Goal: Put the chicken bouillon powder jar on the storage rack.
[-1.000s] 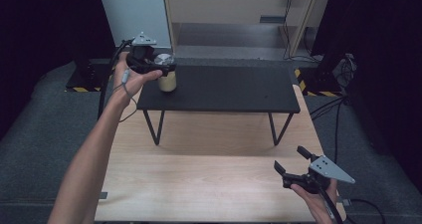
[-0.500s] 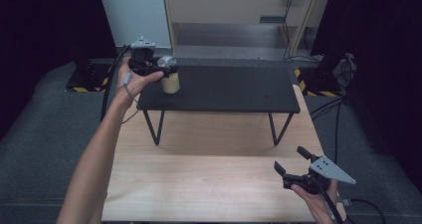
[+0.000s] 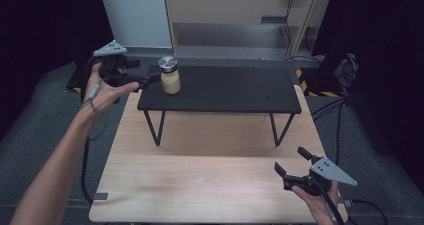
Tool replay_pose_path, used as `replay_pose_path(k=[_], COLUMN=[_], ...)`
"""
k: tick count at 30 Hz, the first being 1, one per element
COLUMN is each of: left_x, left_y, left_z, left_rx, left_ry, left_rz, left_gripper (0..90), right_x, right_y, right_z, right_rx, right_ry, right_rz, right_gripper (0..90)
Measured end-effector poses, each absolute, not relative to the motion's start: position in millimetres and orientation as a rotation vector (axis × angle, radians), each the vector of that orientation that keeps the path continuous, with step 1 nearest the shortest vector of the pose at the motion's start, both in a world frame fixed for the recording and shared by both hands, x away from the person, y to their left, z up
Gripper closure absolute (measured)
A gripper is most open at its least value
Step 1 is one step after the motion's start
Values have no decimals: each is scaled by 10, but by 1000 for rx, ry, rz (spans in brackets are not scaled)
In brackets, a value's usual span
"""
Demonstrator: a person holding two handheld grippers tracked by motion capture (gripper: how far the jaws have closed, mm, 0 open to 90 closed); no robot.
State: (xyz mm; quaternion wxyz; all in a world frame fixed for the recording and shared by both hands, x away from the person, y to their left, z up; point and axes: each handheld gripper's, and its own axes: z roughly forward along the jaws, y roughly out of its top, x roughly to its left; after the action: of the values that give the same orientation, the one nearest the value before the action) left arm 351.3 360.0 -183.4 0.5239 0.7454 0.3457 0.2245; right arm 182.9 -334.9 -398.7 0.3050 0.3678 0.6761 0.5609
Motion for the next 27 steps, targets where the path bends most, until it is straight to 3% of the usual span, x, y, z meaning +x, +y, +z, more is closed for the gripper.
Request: replay_pose_path(k=[10, 27], left_x=[2821, 2574], left_y=[3802, 3858], left_z=[-1852, -1889], left_rx=[1806, 1812], left_ry=[748, 713], left_rz=[513, 499], left_gripper=[30, 13], right_x=[1824, 1796], right_y=[-3328, -3320], right_z=[-3979, -3976], right_rx=[971, 973], right_ry=[1795, 1794], right_rz=[1488, 1487], right_gripper=[39, 39])
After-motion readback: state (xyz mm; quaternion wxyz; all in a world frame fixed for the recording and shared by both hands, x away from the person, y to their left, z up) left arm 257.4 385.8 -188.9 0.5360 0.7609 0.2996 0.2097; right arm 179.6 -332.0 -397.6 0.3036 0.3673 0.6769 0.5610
